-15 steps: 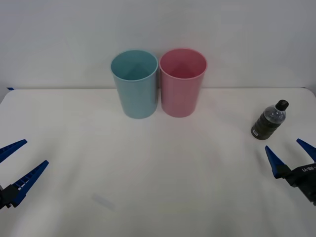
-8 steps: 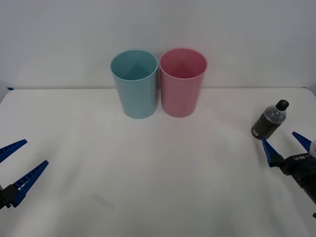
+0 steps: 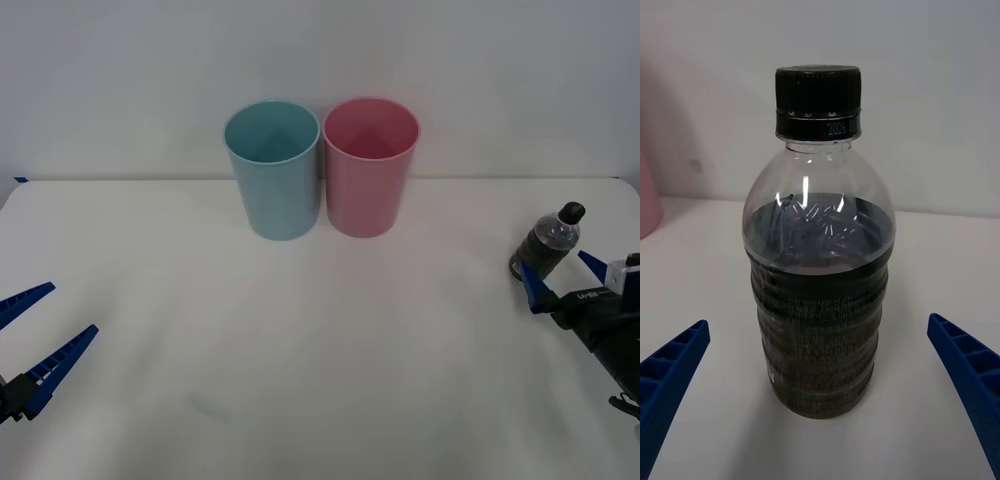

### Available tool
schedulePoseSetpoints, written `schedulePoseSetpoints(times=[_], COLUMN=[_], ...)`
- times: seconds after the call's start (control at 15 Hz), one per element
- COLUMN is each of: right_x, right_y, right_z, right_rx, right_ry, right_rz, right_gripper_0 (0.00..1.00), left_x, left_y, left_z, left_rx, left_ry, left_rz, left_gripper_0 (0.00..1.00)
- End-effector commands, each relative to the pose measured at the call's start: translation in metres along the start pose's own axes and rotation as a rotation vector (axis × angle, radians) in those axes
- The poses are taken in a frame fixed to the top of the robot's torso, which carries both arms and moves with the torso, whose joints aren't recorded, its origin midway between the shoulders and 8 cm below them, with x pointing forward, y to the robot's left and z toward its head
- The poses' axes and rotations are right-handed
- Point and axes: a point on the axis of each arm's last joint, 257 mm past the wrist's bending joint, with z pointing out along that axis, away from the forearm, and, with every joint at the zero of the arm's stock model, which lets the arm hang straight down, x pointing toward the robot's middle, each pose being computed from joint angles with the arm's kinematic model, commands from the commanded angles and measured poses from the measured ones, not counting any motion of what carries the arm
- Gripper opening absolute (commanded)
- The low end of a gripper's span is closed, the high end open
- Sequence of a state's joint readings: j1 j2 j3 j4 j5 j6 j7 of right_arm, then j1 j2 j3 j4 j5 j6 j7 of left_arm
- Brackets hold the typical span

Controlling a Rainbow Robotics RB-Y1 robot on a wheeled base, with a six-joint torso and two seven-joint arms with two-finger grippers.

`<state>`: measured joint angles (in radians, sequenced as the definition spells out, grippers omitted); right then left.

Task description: Grasp the object on the table and drop it into the matching bin: aluminum can to the light blue bin, PET bottle to the pink bin.

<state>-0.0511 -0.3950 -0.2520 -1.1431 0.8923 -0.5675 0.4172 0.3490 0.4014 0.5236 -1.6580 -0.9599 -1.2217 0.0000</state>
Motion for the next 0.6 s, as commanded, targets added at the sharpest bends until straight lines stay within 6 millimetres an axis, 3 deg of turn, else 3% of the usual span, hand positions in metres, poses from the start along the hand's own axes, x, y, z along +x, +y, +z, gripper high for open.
schedulePoseSetpoints(times=[0.07, 0.6], right_x=[-0.002, -0.005], right_y=[0.0, 0.002], right_z=[0.011, 0.047], right_rx=[0.001, 0.011], right_ry=[-0.003, 0.009], right_rz=[-0.004, -0.014], right_gripper_0=[1.0, 1.0], left_x=[0.0, 0.0], left_y=[0.0, 0.0], left_z=[0.0, 0.0], left_rx=[0.0, 0.0], left_ry=[0.0, 0.0], left_rz=[0.0, 0.0], left_gripper_0=[1.0, 1.0])
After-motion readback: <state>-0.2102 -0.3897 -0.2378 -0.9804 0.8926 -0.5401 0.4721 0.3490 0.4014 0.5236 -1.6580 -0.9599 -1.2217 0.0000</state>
